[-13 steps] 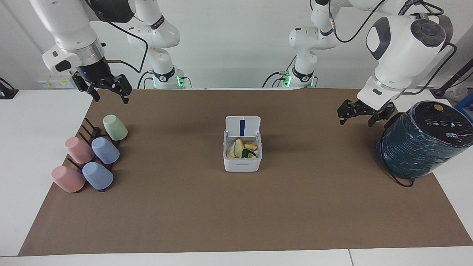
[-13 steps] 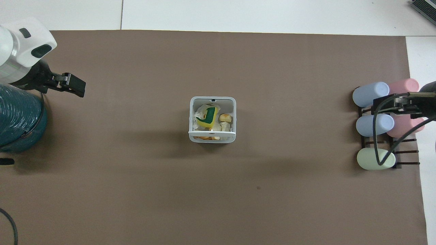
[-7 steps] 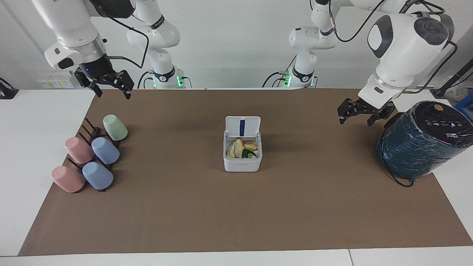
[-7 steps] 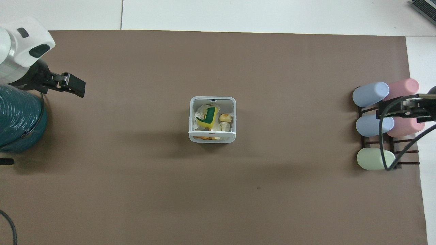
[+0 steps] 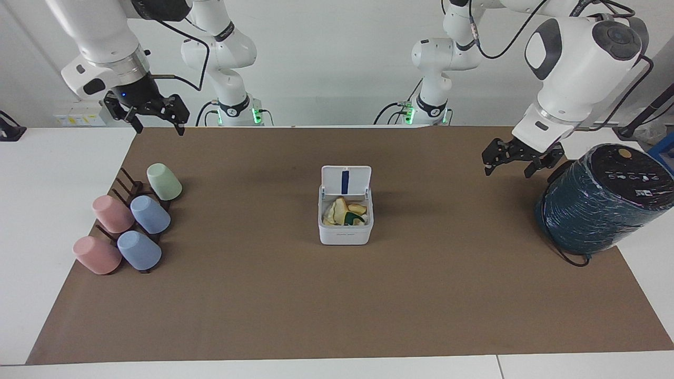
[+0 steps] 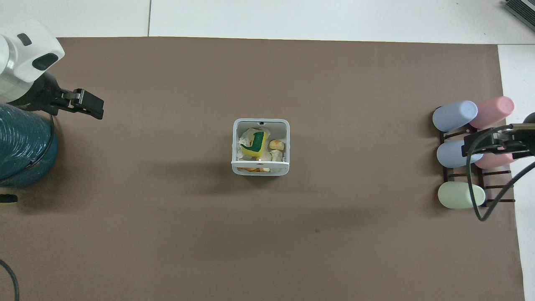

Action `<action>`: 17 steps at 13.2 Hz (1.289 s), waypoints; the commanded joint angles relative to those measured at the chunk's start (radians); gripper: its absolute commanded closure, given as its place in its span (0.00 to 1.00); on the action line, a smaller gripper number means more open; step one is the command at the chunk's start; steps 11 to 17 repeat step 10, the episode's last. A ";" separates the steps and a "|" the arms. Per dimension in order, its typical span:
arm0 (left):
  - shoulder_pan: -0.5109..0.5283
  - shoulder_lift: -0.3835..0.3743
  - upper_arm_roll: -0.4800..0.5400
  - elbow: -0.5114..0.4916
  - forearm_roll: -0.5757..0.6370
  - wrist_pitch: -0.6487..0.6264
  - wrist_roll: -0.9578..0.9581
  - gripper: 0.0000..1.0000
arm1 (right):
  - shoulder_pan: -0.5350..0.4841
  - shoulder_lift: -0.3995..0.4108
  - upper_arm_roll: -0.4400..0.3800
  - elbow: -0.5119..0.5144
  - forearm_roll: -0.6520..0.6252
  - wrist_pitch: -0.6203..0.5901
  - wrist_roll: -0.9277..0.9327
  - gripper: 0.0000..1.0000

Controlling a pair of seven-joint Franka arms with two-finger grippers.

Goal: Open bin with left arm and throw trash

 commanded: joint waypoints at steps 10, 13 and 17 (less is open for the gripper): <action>0.011 -0.026 -0.002 -0.022 -0.011 0.012 0.003 0.00 | -0.002 -0.015 0.001 -0.010 0.001 -0.007 -0.011 0.00; 0.011 -0.026 -0.002 -0.022 -0.011 0.012 0.003 0.00 | -0.002 -0.015 0.001 -0.010 0.001 -0.007 -0.011 0.00; 0.011 -0.026 -0.002 -0.022 -0.011 0.012 0.003 0.00 | -0.002 -0.015 0.001 -0.010 0.001 -0.007 -0.011 0.00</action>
